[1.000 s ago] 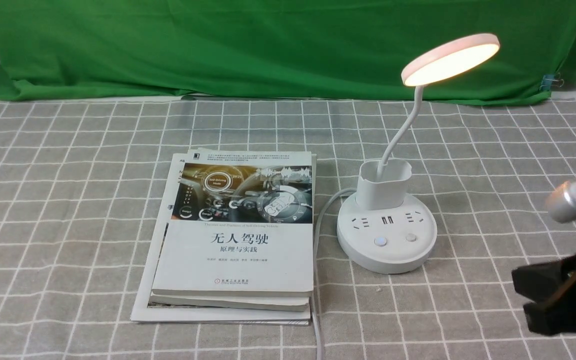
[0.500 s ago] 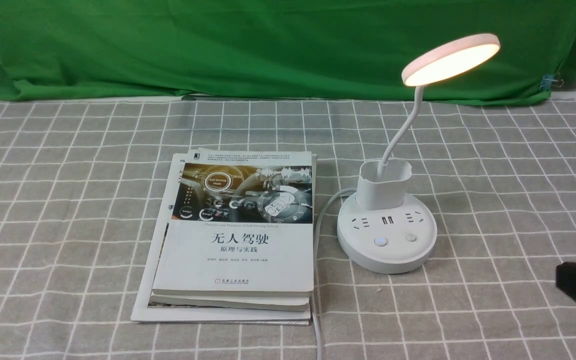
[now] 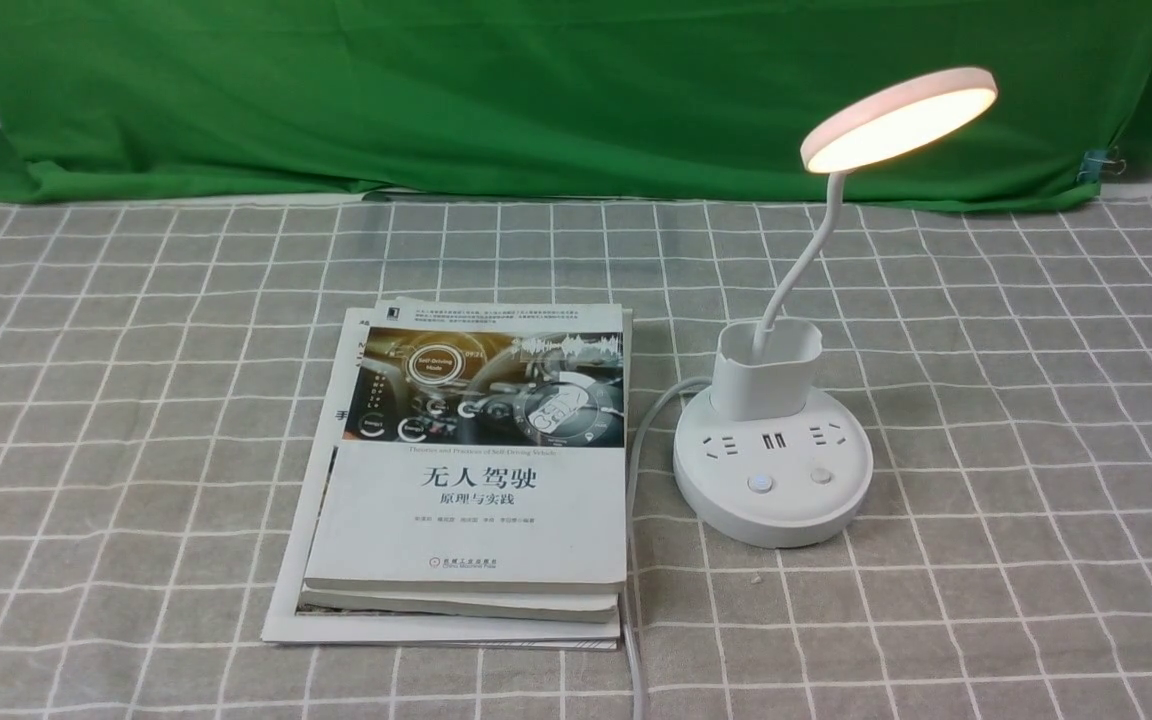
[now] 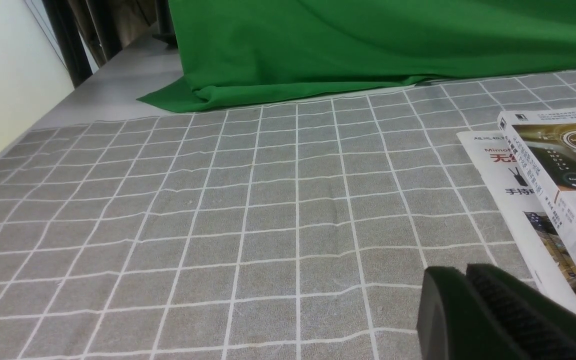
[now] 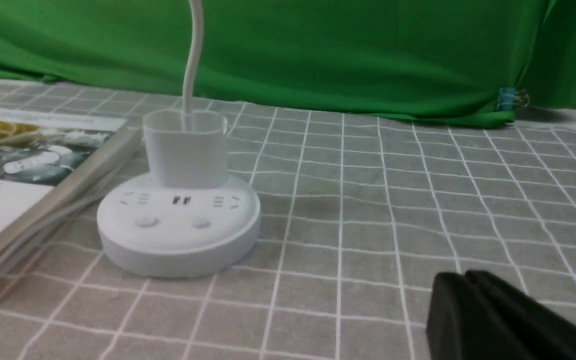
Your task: Turn on the desk lamp on the grey coffee tablecloth with your hand.
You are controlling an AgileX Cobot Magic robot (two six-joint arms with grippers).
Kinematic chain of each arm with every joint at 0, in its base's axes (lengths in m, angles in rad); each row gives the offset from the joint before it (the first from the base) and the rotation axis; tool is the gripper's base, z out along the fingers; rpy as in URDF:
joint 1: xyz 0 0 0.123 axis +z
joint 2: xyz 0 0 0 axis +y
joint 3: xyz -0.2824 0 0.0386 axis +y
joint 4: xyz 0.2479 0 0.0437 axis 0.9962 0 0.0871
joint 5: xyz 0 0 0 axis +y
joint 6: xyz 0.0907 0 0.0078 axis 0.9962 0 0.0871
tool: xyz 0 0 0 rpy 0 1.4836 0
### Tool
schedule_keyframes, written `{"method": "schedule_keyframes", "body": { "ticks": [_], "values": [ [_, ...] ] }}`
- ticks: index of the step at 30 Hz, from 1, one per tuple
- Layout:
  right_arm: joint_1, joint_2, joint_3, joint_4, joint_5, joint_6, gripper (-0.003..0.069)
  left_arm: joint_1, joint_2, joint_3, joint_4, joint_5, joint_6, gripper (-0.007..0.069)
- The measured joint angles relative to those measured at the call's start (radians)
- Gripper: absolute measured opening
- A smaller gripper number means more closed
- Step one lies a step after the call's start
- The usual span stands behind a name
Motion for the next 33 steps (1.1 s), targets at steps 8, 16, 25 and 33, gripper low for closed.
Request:
{"method": "schedule_keyframes", "body": {
  "ticks": [8,16,25,33],
  "values": [
    [0.0,-0.004,0.0,-0.003,0.024,-0.028,0.0027,0.0,0.0,0.0,0.0,0.002,0.0,0.0019],
    [0.0,-0.004,0.0,-0.004,0.028,-0.028,0.0041,0.0,0.0,0.0,0.0,0.002,0.0,0.0019],
    [0.0,-0.004,0.0,-0.004,0.031,-0.028,0.0069,0.0,0.0,0.0,0.0,0.002,0.0,0.0019],
    [0.0,-0.004,0.0,-0.004,0.031,-0.028,0.0091,0.0,0.0,0.0,0.0,0.002,0.0,0.0019]
  ]
}}
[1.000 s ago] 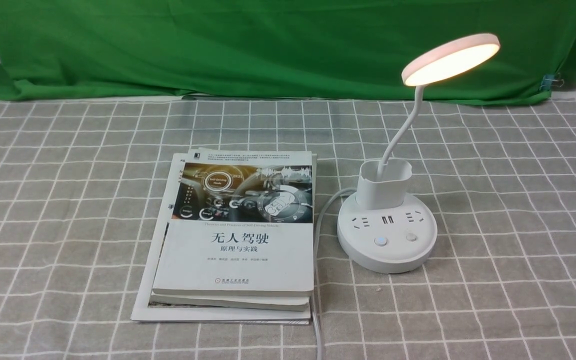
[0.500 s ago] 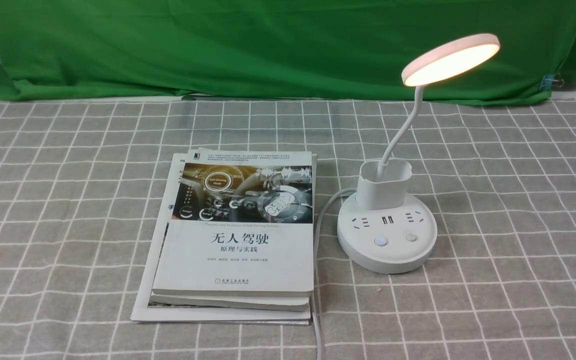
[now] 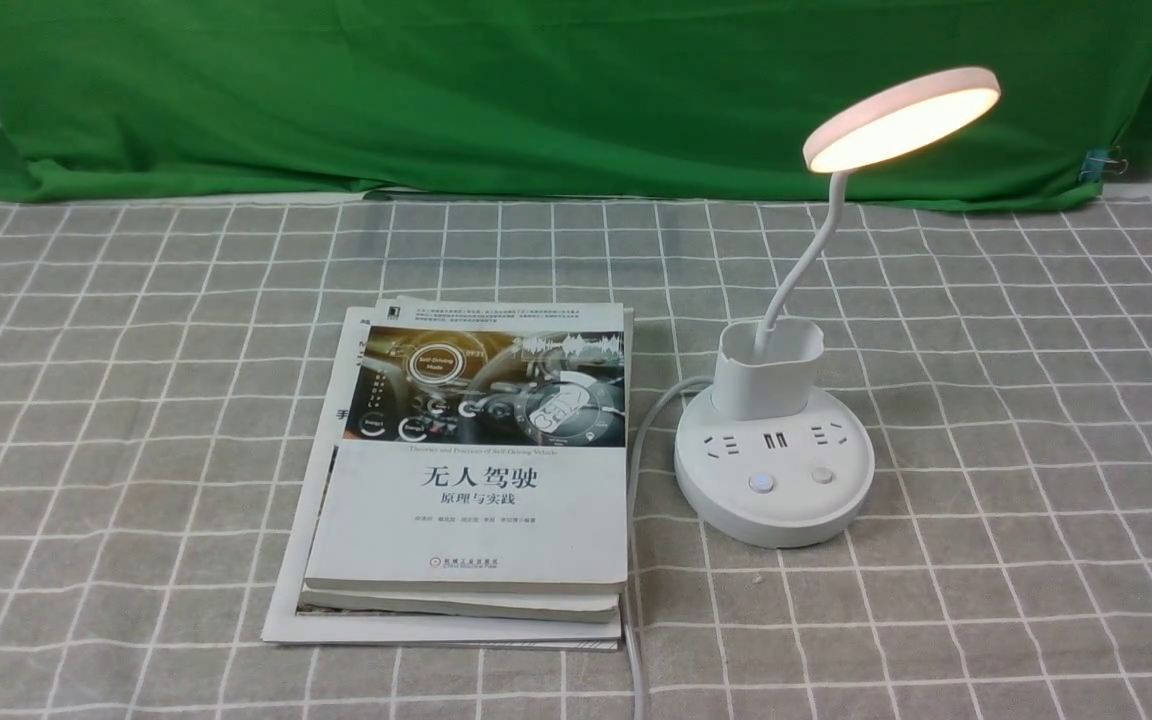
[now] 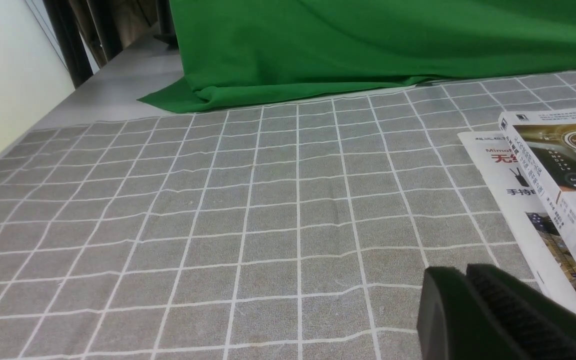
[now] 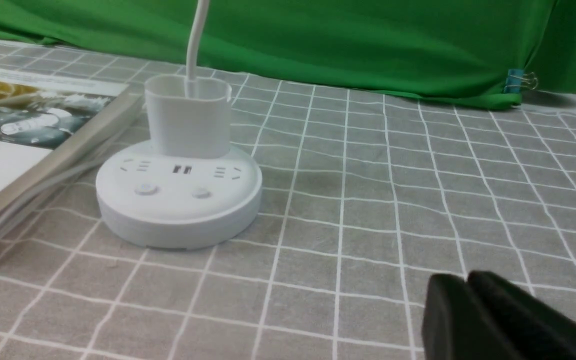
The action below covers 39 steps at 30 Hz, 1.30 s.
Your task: Turn on the desk lamp on the grey coffee tablecloth with your hand.
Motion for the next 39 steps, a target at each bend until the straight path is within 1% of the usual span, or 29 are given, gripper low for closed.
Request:
{"method": "schedule_keyframes", "body": {
  "ticks": [22,36,39],
  "values": [
    [0.0,0.0,0.0,0.0,0.0,0.001,0.014,0.0,0.0,0.0,0.0,0.0,0.0,0.0019],
    [0.0,0.0,0.0,0.0,0.0,0.002,0.0154,0.0,0.0,0.0,0.0,0.0,0.0,0.0019],
    [0.0,0.0,0.0,0.0,0.0,0.002,0.0168,0.0,0.0,0.0,0.0,0.0,0.0,0.0019]
  ]
}}
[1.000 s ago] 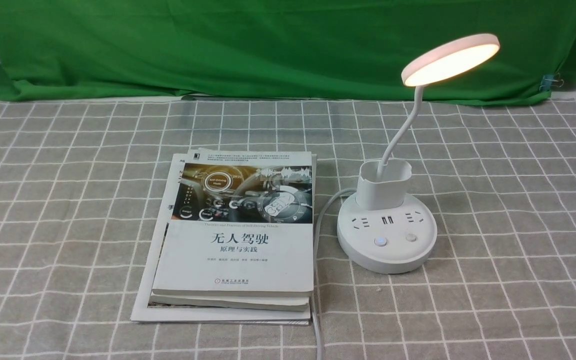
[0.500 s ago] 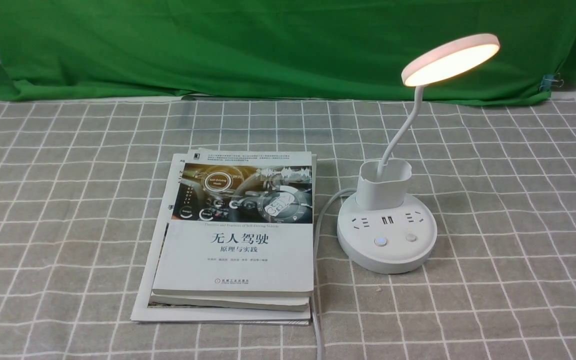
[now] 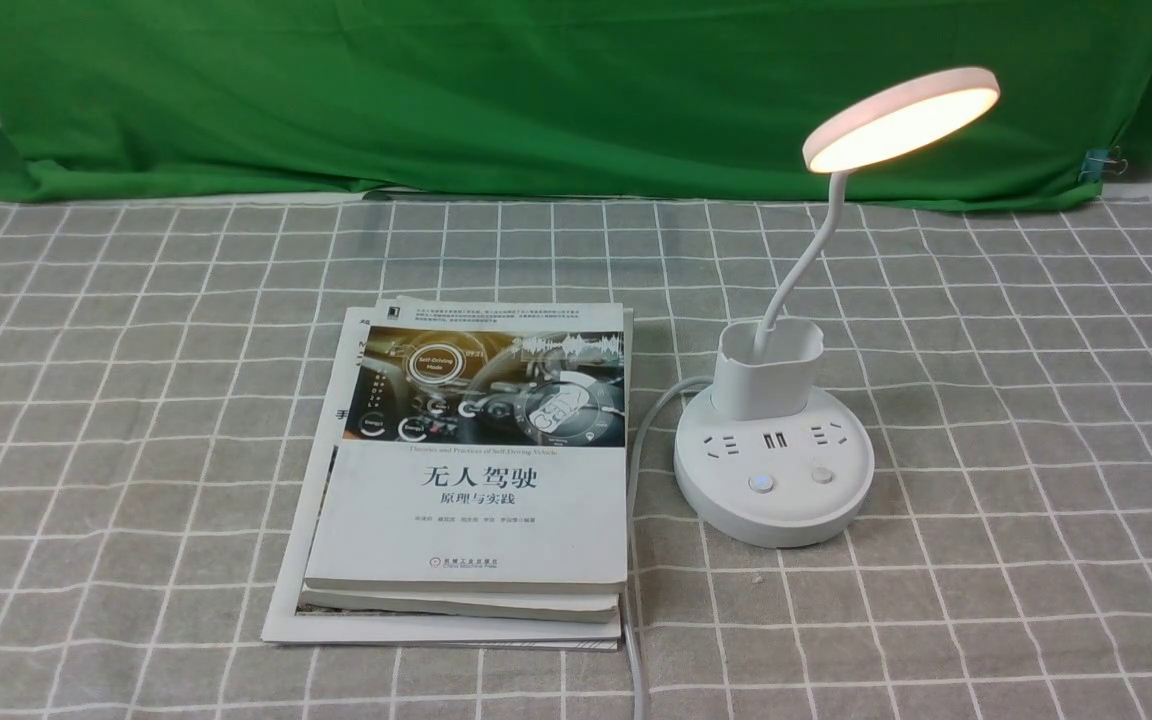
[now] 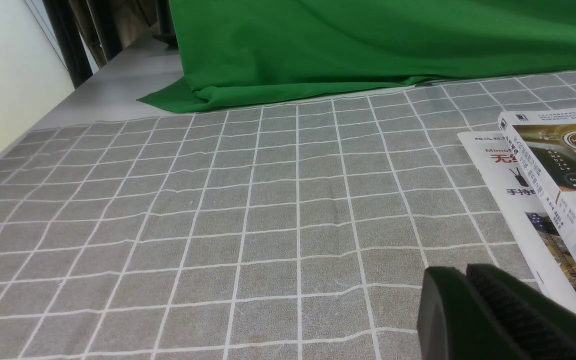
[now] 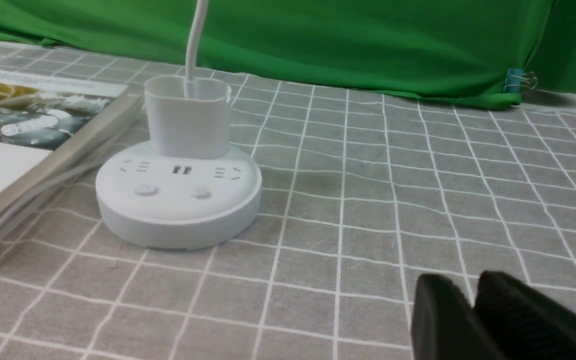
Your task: Turn on the desk lamp on the grey coffee tablecloth with your hand.
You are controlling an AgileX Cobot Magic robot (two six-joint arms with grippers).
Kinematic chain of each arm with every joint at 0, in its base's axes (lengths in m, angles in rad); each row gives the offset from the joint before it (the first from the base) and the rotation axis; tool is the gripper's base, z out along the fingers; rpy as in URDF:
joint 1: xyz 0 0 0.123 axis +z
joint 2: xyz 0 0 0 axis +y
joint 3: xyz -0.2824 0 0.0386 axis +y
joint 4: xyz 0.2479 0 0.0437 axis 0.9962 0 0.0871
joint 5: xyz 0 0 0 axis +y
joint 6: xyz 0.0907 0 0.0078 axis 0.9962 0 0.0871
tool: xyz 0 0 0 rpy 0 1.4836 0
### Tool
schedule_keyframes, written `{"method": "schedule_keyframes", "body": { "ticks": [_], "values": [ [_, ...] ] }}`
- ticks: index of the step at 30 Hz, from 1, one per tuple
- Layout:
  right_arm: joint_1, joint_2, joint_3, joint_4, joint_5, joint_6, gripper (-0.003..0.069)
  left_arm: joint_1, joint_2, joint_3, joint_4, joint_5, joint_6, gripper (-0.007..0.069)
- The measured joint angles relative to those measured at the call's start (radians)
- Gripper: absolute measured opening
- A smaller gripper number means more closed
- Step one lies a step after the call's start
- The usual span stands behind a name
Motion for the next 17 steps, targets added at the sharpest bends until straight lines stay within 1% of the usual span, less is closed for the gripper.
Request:
{"method": "schedule_keyframes", "body": {
  "ticks": [8,17],
  "values": [
    [0.0,0.0,0.0,0.0,0.0,0.001,0.0201,0.0,0.0,0.0,0.0,0.0,0.0,0.0019],
    [0.0,0.0,0.0,0.0,0.002,0.001,0.0216,0.0,0.0,0.0,0.0,0.0,0.0,0.0019]
  ]
}}
